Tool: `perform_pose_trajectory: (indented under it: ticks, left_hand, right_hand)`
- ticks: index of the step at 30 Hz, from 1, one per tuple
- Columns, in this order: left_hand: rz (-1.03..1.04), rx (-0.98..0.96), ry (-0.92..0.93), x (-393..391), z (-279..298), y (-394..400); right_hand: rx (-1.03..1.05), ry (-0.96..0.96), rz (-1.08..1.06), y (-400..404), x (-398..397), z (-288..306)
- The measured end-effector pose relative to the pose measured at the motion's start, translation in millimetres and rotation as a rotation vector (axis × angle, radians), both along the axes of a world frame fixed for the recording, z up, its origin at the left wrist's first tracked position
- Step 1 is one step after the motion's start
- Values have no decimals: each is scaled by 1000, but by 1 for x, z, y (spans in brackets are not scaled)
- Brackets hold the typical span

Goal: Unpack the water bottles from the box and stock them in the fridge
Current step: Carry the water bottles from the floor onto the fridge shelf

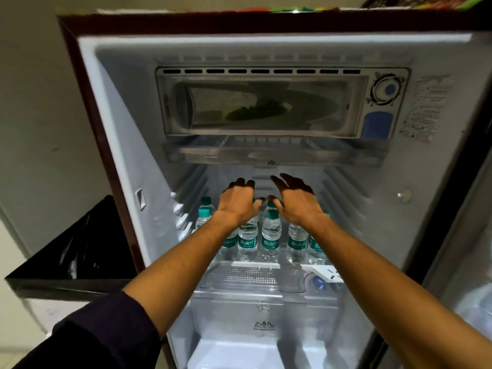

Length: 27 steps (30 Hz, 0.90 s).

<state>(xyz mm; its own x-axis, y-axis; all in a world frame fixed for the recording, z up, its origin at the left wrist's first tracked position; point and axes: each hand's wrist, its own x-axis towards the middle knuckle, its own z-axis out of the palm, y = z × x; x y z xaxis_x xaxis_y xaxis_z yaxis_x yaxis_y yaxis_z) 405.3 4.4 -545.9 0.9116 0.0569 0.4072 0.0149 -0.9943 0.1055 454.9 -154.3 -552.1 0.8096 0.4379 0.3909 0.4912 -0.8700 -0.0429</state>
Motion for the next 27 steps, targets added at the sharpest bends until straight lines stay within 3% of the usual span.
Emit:
perform_pose_trajectory:
  ticks: [6,15,27]
  left_hand:
    - [4,81,-130,-45,-18,1]
    - [-4,-5,-155,-124,-82,14]
    - [157,-75,-9,-250,-209,49]
  right_hand:
    - [-55,-87,-30,2,-38,-18]
    - [16,-35,-3,7,-91,-73]
    - [54,78,173,50,-178,-183]
